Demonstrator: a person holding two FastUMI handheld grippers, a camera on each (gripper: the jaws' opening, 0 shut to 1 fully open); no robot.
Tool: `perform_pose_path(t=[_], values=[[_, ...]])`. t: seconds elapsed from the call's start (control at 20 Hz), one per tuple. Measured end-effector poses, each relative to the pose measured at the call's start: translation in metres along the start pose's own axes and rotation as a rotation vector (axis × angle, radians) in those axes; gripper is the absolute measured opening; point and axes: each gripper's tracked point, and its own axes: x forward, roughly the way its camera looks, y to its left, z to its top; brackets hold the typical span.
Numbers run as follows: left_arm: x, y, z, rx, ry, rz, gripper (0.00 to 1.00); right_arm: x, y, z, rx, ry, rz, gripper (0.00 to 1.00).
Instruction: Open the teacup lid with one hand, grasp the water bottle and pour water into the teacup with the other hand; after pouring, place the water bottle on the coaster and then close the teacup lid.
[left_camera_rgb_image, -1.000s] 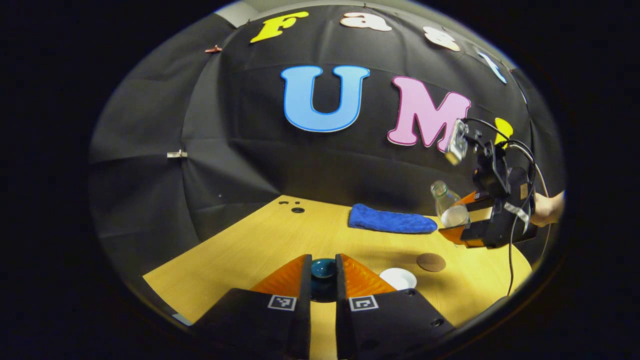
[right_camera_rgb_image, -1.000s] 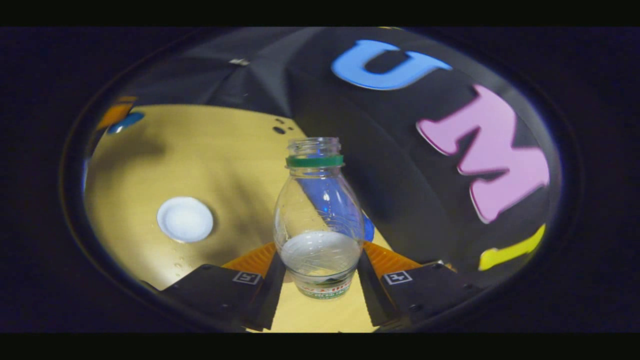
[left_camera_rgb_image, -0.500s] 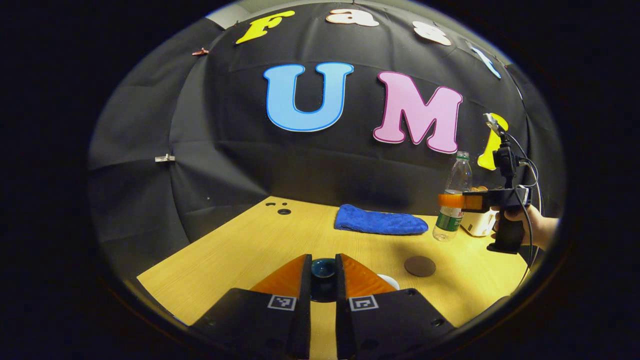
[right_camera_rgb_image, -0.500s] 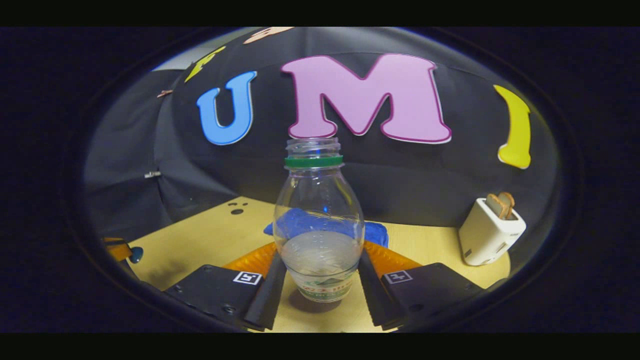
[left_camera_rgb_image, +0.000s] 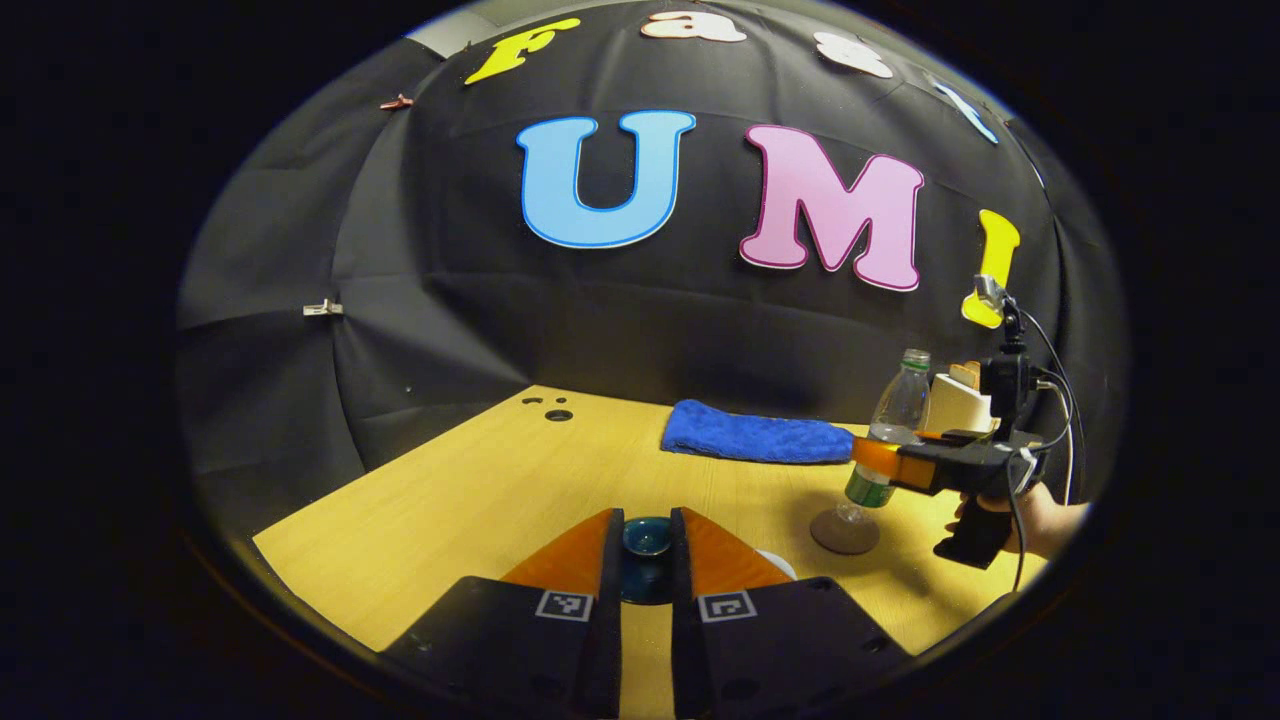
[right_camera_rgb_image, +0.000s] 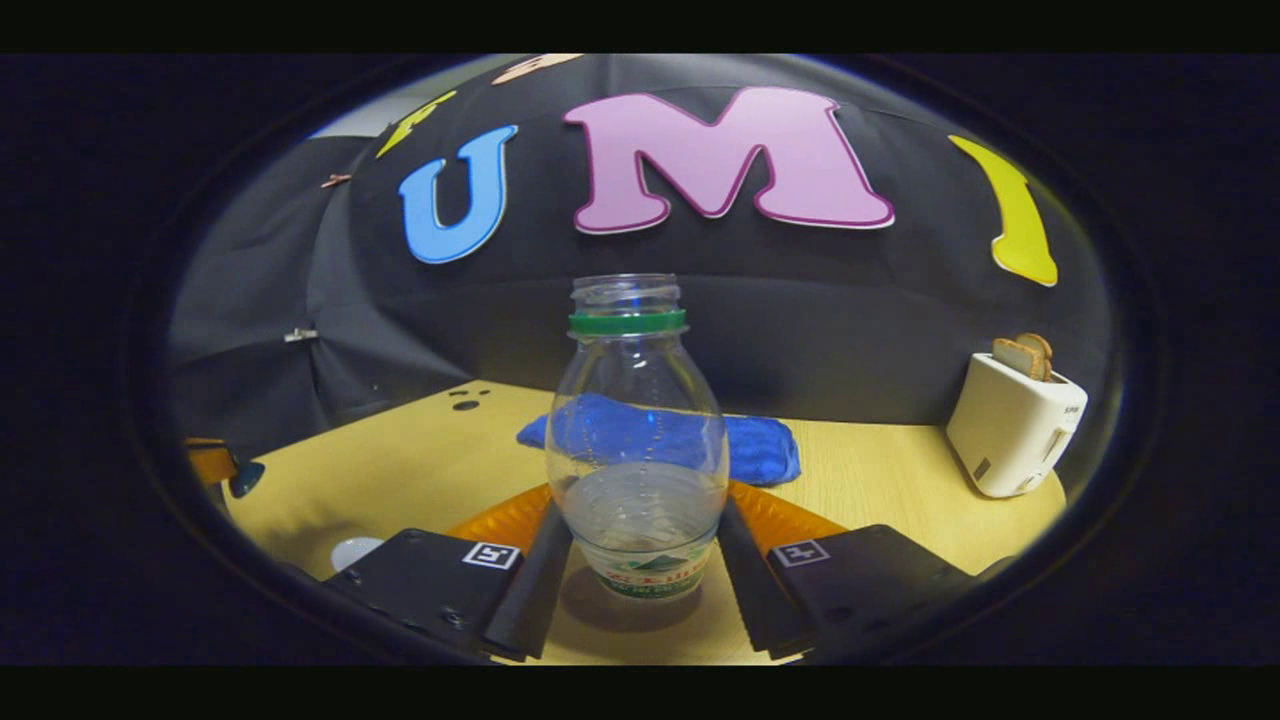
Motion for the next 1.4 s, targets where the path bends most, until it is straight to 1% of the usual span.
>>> perform_pose_path(t=[0.15,0.2,0.25,0.3,0.35,0.4,0.45,0.5,0.55,0.6,0.65,0.7,0.75,0.85,0.9,0.95,1.0,1.05,1.1,1.15,1.2,1.25,1.4], values=[[0.001,-0.009,-0.006,-0.015,0.015,-0.011,0.24,0.000,0.001,-0.004,-0.003,0.002,0.016,0.77],[0.002,-0.012,-0.006,-0.024,0.014,-0.016,0.24,0.000,0.002,-0.006,0.009,0.002,0.026,0.73],[0.002,-0.016,-0.006,-0.033,0.014,-0.023,0.24,-0.001,0.002,-0.006,0.023,0.003,0.033,0.78],[0.002,-0.018,-0.006,-0.035,0.015,-0.023,0.24,0.000,0.002,-0.007,0.039,0.005,0.035,0.78],[0.003,-0.020,-0.007,-0.036,0.018,-0.022,0.20,-0.001,0.002,-0.008,0.051,0.009,0.035,0.78],[0.002,-0.022,-0.006,-0.040,0.018,-0.025,0.24,-0.002,0.002,-0.008,0.057,0.004,0.032,0.78],[0.002,-0.025,-0.006,-0.044,0.018,-0.029,0.24,-0.003,0.003,-0.009,0.058,0.004,0.032,0.79],[0.001,-0.028,-0.006,-0.045,0.017,-0.032,0.24,-0.004,0.005,-0.011,0.063,0.010,0.041,0.75],[0.002,-0.029,-0.007,-0.043,0.019,-0.033,0.24,-0.005,0.008,-0.014,0.074,0.020,0.052,0.80],[0.002,-0.029,-0.008,-0.042,0.020,-0.032,0.24,-0.005,0.010,-0.017,0.084,0.030,0.059,0.81],[0.002,-0.029,-0.009,-0.045,0.023,-0.031,0.24,-0.004,0.009,-0.020,0.085,0.040,0.054,0.77],[0.001,-0.029,-0.009,-0.050,0.024,-0.030,0.24,-0.005,0.009,-0.023,0.080,0.049,0.052,0.83],[0.001,-0.030,-0.010,-0.053,0.025,-0.030,0.24,-0.005,0.008,-0.025,0.075,0.053,0.048,0.86],[0.001,-0.031,-0.011,-0.051,0.027,-0.028,0.24,-0.008,0.011,-0.026,0.074,0.057,0.063,0.90],[0.000,-0.031,-0.012,-0.049,0.029,-0.025,0.24,-0.010,0.010,-0.027,0.057,0.061,0.062,0.90],[0.001,-0.029,-0.012,-0.048,0.030,-0.020,0.24,-0.012,0.009,-0.027,0.034,0.061,0.063,1.00],[0.001,-0.030,-0.012,-0.048,0.030,-0.022,0.24,-0.015,0.008,-0.027,0.021,0.062,0.068,1.00],[0.001,-0.031,-0.011,-0.046,0.031,-0.022,0.21,-0.021,0.009,-0.028,0.023,0.070,0.076,1.00],[0.003,-0.032,-0.012,-0.043,0.032,-0.022,0.21,-0.027,0.007,-0.029,0.035,0.074,0.081,1.00],[0.005,-0.033,-0.013,-0.038,0.034,-0.024,0.24,-0.034,0.004,-0.031,0.044,0.077,0.077,1.00],[0.007,-0.035,-0.014,-0.033,0.034,-0.027,0.21,-0.043,-0.001,-0.034,0.049,0.081,0.067,1.00],[0.010,-0.037,-0.016,-0.030,0.035,-0.031,0.24,-0.053,-0.004,-0.039,0.052,0.091,0.056,1.00],[0.022,-0.046,-0.025,-0.016,0.044,-0.047,0.24,-0.089,-0.016,-0.059,0.031,0.123,0.018,1.00]])
